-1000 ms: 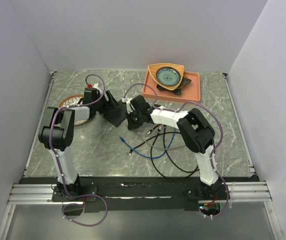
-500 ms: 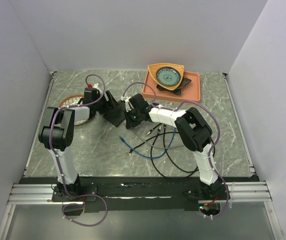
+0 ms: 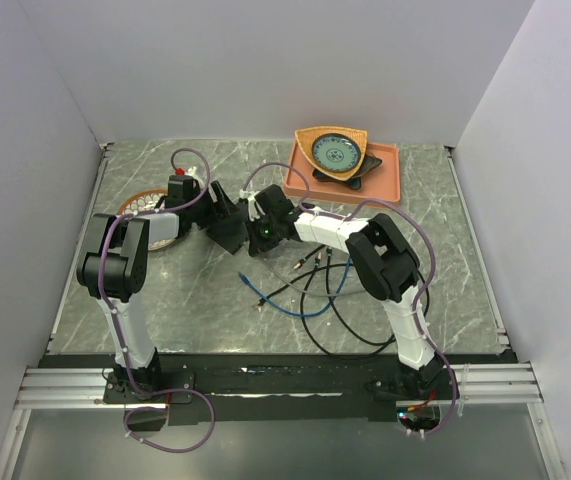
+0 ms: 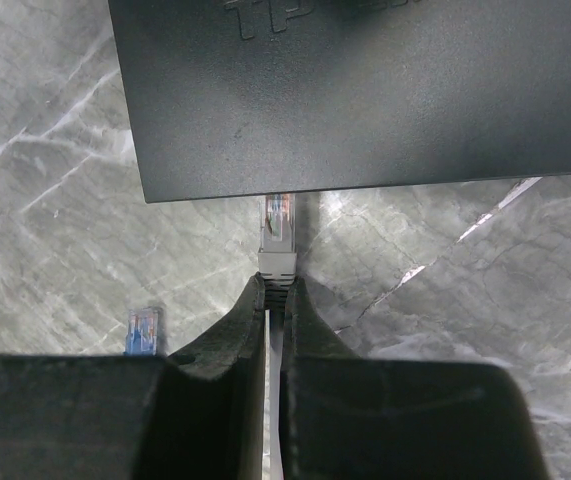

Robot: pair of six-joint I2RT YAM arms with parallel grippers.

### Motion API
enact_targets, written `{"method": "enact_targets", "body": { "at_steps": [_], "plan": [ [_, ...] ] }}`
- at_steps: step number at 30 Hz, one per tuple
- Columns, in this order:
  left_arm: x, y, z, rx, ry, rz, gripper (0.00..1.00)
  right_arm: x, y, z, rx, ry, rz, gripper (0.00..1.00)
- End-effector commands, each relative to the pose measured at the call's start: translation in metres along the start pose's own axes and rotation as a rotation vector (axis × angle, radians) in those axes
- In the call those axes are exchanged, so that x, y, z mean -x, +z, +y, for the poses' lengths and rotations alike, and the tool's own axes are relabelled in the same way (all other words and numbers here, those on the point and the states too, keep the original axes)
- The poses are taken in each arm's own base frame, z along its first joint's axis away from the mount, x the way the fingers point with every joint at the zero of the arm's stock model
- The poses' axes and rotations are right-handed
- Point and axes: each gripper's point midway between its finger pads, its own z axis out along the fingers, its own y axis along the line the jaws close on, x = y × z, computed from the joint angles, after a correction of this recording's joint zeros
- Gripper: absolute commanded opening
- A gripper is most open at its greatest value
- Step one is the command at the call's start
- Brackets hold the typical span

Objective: Insert the plug into the switch port

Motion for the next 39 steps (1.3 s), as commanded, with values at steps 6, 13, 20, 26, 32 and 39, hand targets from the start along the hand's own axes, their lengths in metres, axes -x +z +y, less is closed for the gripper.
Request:
{"method": "enact_targets", "body": {
  "at_steps": [6,13,20,26,32,39],
  "plan": [
    [-0.007,-0.003,-0.009,-0.029,0.003,0.047,0.79,0.017,0.007,0.003,0.005,0.004,-0.038,0.0],
    [-0.008,-0.004,-0.011,-0.039,0.003,0.051,0.79,0.02,0.009,0.0,-0.018,0.003,-0.027,0.0],
    [-0.009,-0.004,-0.015,-0.057,0.001,0.059,0.79,0.024,0.008,-0.003,-0.059,-0.012,-0.005,0.0],
    [-0.008,-0.006,-0.021,-0.085,0.001,0.067,0.79,0.027,0.007,0.0,-0.086,-0.074,-0.016,0.0],
    [-0.01,-0.006,-0.024,-0.106,-0.004,0.078,0.79,0.026,0.011,0.002,-0.111,-0.136,-0.007,0.0],
    [-0.011,-0.007,-0.026,-0.117,-0.001,0.085,0.79,0.029,0.011,0.0,-0.139,-0.217,-0.001,0.0]
  ]
}}
